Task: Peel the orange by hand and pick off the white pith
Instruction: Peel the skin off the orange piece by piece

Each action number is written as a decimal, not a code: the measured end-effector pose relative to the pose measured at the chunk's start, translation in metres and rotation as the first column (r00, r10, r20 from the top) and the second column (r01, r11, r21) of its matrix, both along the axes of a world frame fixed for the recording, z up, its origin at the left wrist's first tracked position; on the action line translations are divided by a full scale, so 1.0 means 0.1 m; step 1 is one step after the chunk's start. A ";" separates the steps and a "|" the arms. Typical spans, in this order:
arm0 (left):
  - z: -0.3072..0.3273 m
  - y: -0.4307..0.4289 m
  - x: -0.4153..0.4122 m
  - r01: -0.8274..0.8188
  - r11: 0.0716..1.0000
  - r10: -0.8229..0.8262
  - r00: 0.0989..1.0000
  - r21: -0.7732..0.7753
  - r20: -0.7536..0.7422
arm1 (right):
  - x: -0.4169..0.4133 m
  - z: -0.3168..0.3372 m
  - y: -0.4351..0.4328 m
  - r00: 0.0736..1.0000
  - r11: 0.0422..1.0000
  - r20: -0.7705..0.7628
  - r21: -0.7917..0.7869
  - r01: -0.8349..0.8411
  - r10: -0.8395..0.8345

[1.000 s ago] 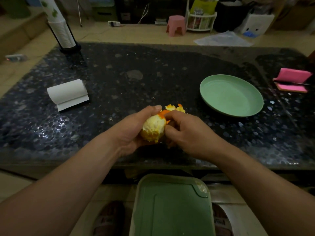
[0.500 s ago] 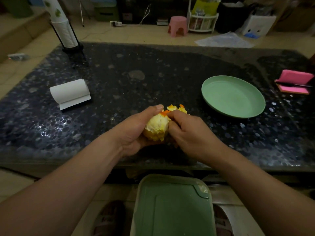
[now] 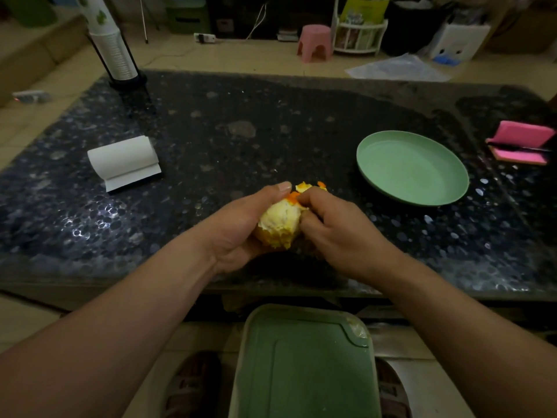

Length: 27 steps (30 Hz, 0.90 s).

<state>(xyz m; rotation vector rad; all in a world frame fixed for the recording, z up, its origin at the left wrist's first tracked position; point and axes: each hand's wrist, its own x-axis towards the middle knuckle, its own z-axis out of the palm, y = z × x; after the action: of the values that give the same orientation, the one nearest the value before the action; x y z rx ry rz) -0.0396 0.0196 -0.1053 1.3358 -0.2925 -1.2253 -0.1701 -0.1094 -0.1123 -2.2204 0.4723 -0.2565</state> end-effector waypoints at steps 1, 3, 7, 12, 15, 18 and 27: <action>0.01 0.00 0.01 -0.002 1.000 0.002 1.000 0.003 -0.006 | 0.00 0.01 -0.02 1.000 0.999 -0.015 -0.044 -0.028 0.028; 0.01 0.00 0.03 0.011 1.000 -0.011 1.000 0.012 -0.004 | 0.01 0.02 -0.04 0.996 0.986 -0.053 -0.150 -0.077 0.070; -0.02 0.02 0.02 0.038 0.999 -0.038 0.999 0.008 0.008 | 0.02 0.00 -0.06 0.997 0.980 -0.031 -0.187 -0.072 0.067; -0.03 0.02 0.02 0.060 0.998 -0.061 0.998 -0.030 -0.027 | 0.03 -0.04 -0.06 0.999 0.997 0.051 -0.083 0.004 0.000; -0.01 0.03 0.02 0.075 0.996 -0.077 0.996 -0.044 -0.052 | 0.04 -0.02 -0.09 0.997 0.999 0.066 -0.008 0.034 -0.033; 0.02 0.03 0.02 0.085 0.995 -0.091 0.989 -0.057 -0.113 | 0.03 0.03 -0.18 0.994 0.966 0.069 0.249 0.065 -0.084; -0.05 -0.03 0.11 -0.045 0.999 0.045 0.986 0.003 -0.161 | 0.11 -0.08 -0.15 0.998 0.801 -0.026 0.596 0.064 -0.060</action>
<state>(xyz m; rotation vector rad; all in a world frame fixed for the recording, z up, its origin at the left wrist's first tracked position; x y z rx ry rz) -0.0290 0.0162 -0.1105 1.2280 -0.1473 -1.2867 -0.1591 -0.1243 -0.1201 -1.5845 0.5424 -0.1094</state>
